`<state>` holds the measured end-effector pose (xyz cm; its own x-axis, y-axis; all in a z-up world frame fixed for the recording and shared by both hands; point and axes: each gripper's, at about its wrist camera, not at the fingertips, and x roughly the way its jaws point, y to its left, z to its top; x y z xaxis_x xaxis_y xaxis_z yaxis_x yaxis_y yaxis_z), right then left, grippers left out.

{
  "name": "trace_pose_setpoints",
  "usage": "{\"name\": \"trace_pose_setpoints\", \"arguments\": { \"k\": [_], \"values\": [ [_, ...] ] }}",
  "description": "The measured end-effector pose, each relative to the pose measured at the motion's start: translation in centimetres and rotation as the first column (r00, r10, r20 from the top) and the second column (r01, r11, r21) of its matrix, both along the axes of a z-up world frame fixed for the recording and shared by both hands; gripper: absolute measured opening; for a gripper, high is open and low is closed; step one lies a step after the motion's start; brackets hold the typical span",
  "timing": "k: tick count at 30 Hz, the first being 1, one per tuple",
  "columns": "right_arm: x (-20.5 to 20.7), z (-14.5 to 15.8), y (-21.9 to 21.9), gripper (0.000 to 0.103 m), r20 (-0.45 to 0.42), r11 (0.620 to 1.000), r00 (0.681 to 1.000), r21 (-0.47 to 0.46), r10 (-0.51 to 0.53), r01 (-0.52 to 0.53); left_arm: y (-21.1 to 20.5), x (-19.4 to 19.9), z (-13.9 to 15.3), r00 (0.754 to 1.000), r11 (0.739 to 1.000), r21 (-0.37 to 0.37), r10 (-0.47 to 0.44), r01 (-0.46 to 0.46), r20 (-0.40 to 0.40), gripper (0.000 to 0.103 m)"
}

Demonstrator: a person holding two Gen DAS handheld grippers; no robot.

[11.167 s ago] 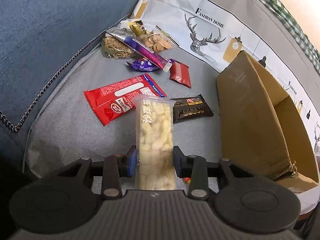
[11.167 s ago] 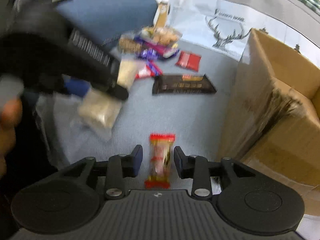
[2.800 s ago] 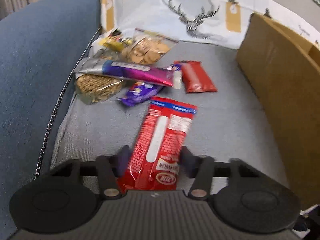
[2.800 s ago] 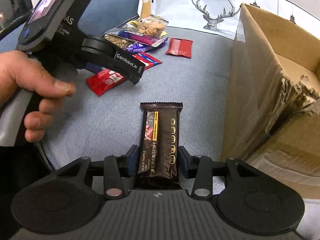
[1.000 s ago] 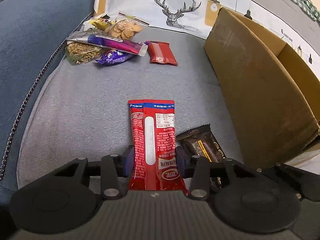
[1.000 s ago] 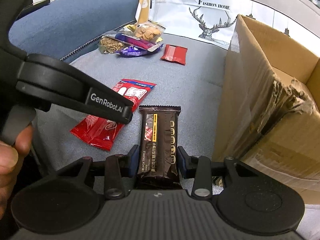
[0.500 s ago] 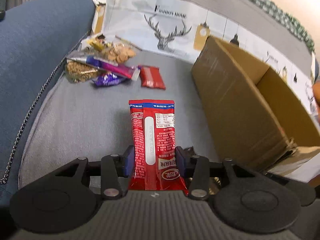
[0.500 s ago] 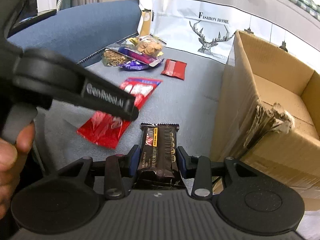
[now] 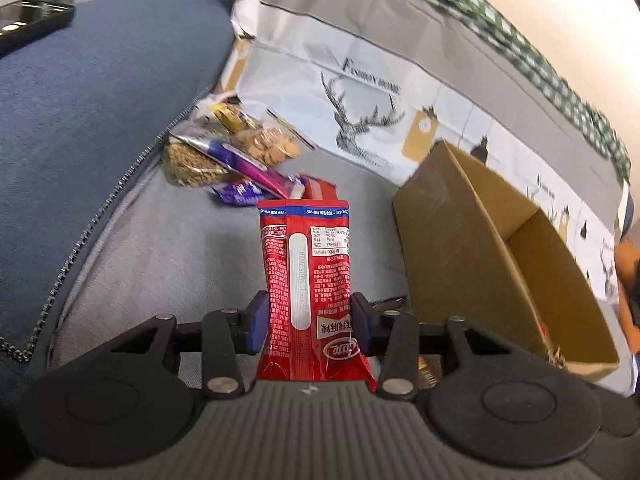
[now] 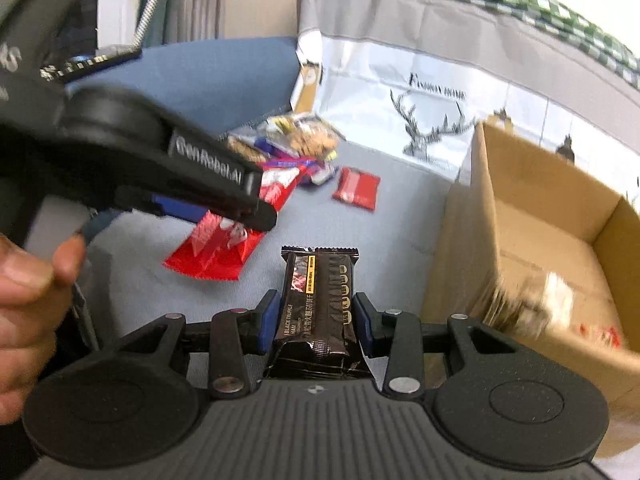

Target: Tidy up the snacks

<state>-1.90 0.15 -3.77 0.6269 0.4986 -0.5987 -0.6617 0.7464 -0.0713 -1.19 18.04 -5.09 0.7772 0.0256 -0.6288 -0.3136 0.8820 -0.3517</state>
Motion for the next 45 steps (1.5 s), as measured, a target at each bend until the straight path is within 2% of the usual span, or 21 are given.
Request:
{"name": "trace_pose_setpoints", "arguments": {
  "k": [4, 9, 13, 17, 21, 25, 28, 32, 36, 45],
  "values": [
    [0.4, 3.0, -0.6, 0.041, 0.043, 0.999, 0.999, 0.029, 0.023, -0.025, 0.4, -0.4, 0.6, 0.999, 0.999, -0.003, 0.034, -0.034, 0.039, 0.047],
    [1.1, 5.7, -3.4, 0.041, 0.083, 0.995, 0.996, 0.103, -0.015, 0.007, 0.3, -0.5, 0.9, 0.998, 0.999, 0.007, 0.036, -0.036, 0.055, 0.047],
    [1.6, 5.7, -6.0, 0.041, 0.119, 0.981, 0.99, 0.186, -0.079, 0.056, -0.4, -0.3, 1.0, 0.998, 0.999, 0.031, 0.02, -0.022, 0.06, 0.047],
    [2.3, 5.8, -8.1, 0.041, 0.07, 0.946, 0.984, 0.295, -0.161, 0.134, -1.1, -0.1, 1.2, 0.997, 0.998, 0.062, -0.012, 0.008, 0.071, 0.047],
    [2.3, 6.4, -9.4, 0.041, 0.113, 0.923, 0.977, 0.363, -0.179, 0.127, -2.0, 0.4, 1.3, 0.998, 0.995, 0.092, -0.038, 0.032, 0.058, 0.047],
    [2.7, 5.8, -10.4, 0.041, 0.144, 0.919, 0.973, 0.376, -0.18, 0.115, -2.6, 0.7, 1.8, 0.998, 0.994, 0.103, -0.052, 0.047, 0.046, 0.047],
    [3.4, 5.5, -11.3, 0.041, 0.144, 0.914, 0.971, 0.387, -0.192, 0.123, -3.2, 0.9, 2.8, 0.997, 0.994, 0.093, -0.055, 0.051, 0.046, 0.047],
    [5.3, 5.3, -13.0, 0.041, 0.116, 0.887, 0.961, 0.425, -0.25, 0.179, -4.9, 1.5, 4.6, 0.995, 0.991, 0.111, -0.084, 0.076, 0.062, 0.047],
    [6.9, 5.3, -15.0, 0.041, 0.075, 0.845, 0.941, 0.468, -0.33, 0.259, -7.1, 2.9, 6.9, 0.99, 0.987, 0.123, -0.112, 0.101, 0.084, 0.047],
    [8.7, 5.2, -18.4, 0.041, 0.055, 0.778, 0.889, 0.511, -0.455, 0.367, -12.8, 6.8, 11.5, 0.965, 0.972, 0.139, -0.209, 0.188, 0.158, 0.047]
  ]
}}
